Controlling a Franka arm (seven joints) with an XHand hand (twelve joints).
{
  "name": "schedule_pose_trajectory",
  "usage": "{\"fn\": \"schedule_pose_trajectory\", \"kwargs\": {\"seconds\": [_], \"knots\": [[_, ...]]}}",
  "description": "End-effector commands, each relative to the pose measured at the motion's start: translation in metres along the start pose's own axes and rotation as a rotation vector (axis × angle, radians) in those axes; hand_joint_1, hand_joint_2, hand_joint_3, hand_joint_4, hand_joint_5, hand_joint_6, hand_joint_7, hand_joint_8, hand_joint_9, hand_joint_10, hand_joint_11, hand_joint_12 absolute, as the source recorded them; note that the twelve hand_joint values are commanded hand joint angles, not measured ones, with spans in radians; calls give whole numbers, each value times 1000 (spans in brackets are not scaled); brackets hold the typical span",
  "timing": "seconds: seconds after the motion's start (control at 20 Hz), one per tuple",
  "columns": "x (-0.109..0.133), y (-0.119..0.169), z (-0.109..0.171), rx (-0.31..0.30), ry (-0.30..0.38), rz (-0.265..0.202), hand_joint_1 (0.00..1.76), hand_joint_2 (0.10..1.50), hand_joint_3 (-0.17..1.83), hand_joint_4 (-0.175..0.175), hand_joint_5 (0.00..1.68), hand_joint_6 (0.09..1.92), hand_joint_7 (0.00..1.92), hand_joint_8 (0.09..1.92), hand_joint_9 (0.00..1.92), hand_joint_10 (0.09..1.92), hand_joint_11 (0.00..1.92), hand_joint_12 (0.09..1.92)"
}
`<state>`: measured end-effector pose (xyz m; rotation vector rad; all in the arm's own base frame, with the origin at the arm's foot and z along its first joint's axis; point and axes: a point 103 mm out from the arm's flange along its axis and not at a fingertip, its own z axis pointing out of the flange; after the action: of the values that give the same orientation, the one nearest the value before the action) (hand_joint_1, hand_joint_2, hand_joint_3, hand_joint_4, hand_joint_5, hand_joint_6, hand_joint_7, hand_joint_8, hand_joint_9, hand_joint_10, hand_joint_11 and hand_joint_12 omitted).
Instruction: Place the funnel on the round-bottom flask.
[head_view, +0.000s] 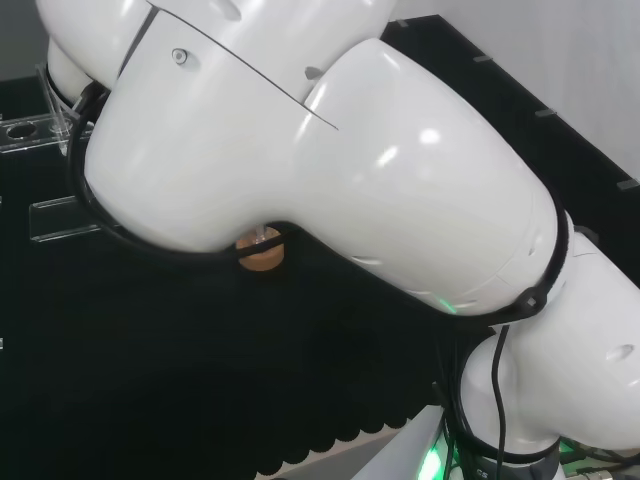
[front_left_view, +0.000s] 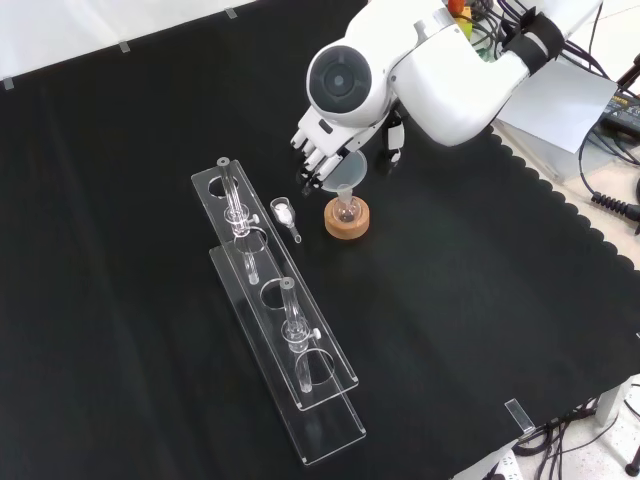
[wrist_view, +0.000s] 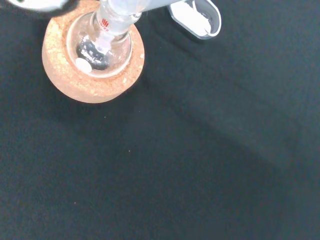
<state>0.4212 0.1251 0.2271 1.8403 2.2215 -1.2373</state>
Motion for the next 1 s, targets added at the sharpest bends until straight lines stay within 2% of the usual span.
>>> {"fn": "schedule_pose_trajectory", "kwargs": {"seconds": [0.05,0.25,0.4,0.7,1.0], "knots": [[-3,-9,-2,-8,-13,15,651,624,474,-40,169,87,51,719,519,685,380,1443],[-8,-15,-3,-26,-2,26,635,622,452,-39,157,87,34,717,495,690,371,1447],[-16,-23,-6,-84,40,28,621,623,444,-39,155,87,34,717,486,690,367,1449],[-44,-41,-8,-166,135,37,613,641,437,-42,184,87,95,738,496,698,368,1456],[-77,-48,0,-212,217,62,668,677,435,-43,262,87,193,738,547,685,386,1449]]}}
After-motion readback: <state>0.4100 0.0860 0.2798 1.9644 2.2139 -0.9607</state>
